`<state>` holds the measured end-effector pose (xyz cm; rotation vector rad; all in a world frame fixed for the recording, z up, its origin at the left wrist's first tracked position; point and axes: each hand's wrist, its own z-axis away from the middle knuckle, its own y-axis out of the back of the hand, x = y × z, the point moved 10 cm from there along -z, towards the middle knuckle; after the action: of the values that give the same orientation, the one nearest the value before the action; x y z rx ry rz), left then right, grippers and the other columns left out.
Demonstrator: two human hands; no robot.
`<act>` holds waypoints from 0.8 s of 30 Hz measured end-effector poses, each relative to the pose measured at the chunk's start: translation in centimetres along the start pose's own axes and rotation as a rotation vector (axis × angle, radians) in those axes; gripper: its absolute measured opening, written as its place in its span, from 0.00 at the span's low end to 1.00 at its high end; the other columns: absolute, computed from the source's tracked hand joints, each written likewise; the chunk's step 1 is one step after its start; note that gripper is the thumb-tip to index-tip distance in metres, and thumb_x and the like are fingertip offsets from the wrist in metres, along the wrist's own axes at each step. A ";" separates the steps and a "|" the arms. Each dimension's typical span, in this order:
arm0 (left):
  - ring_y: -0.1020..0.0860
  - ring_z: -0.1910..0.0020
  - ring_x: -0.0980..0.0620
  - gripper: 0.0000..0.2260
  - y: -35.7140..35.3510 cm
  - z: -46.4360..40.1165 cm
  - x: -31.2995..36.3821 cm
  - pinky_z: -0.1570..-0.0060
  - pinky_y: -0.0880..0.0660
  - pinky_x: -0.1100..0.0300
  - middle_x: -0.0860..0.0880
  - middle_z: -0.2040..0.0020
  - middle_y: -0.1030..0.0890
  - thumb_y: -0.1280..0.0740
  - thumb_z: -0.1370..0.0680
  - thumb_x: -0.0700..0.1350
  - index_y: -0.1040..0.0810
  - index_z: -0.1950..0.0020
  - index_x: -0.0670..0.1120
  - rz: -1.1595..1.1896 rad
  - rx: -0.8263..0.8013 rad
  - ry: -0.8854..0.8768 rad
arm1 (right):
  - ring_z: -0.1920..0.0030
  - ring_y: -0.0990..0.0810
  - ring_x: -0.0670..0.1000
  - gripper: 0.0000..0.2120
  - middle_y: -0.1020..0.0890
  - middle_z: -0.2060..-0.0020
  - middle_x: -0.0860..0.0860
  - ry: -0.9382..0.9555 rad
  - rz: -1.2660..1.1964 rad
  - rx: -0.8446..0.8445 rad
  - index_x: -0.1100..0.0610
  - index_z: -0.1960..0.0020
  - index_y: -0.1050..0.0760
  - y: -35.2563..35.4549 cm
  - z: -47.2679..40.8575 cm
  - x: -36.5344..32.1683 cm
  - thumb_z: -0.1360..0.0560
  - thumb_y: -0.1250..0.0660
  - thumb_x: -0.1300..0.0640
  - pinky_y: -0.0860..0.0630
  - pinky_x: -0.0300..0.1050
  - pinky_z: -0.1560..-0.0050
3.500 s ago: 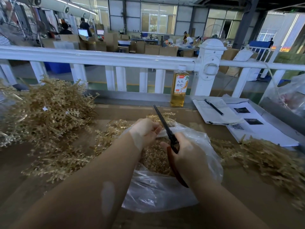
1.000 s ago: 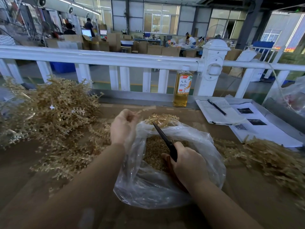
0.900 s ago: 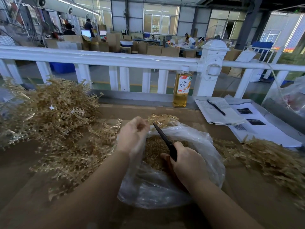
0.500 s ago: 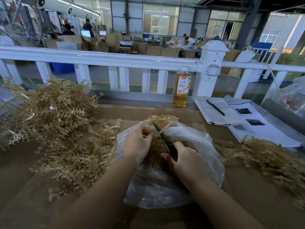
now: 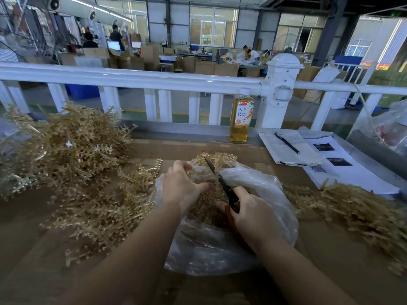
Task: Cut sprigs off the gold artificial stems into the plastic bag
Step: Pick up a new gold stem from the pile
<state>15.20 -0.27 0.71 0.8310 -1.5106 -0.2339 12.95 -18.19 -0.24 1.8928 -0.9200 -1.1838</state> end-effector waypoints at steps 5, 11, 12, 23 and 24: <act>0.28 0.63 0.57 0.17 -0.4 0.6 -0.4 0.72 0.32 0.74 0.50 0.59 0.25 0.23 0.32 0.44 0.30 0.52 0.46 0.317 -0.045 0.032 | 0.53 0.22 0.49 0.22 0.20 0.55 0.47 -0.001 0.010 0.007 0.49 0.41 0.29 0.2 0.1 0.0 0.24 0.42 0.34 0.25 0.44 0.54; 0.20 0.60 0.50 0.05 -1.9 1.1 -1.4 0.59 0.23 0.58 0.46 0.59 0.19 0.26 0.29 0.39 0.21 0.60 0.44 0.641 -0.122 0.131 | 0.54 0.21 0.50 0.20 0.20 0.56 0.48 -0.030 0.019 0.015 0.50 0.43 0.28 0.4 0.3 0.4 0.24 0.40 0.36 0.25 0.45 0.55; 0.19 0.61 0.49 0.05 -2.2 1.1 -1.6 0.61 0.22 0.57 0.43 0.59 0.19 0.28 0.27 0.37 0.23 0.60 0.43 0.714 -0.148 0.160 | 0.54 0.21 0.49 0.19 0.20 0.56 0.48 -0.035 0.016 0.012 0.50 0.43 0.28 0.4 0.3 0.4 0.24 0.40 0.36 0.25 0.44 0.55; 0.19 0.51 0.43 0.34 -1.7 1.6 -2.3 0.48 0.21 0.48 0.40 0.51 0.21 0.25 0.35 0.29 0.37 0.36 0.48 0.657 -0.214 0.167 | 0.52 0.19 0.50 0.15 0.18 0.54 0.48 -0.071 -0.003 0.039 0.50 0.43 0.27 0.8 0.1 0.8 0.23 0.36 0.42 0.22 0.46 0.51; 0.18 0.52 0.43 0.38 -1.5 1.4 -2.3 0.50 0.20 0.48 0.41 0.52 0.19 0.25 0.36 0.29 0.40 0.34 0.50 0.659 -0.206 0.164 | 0.52 0.19 0.50 0.15 0.18 0.54 0.48 -0.076 -0.008 0.039 0.50 0.43 0.27 0.9 0.2 0.8 0.23 0.36 0.42 0.22 0.46 0.51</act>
<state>14.17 -0.42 -2.22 0.1574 -1.4940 0.1629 12.91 -19.35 0.10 1.8955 -0.9836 -1.2587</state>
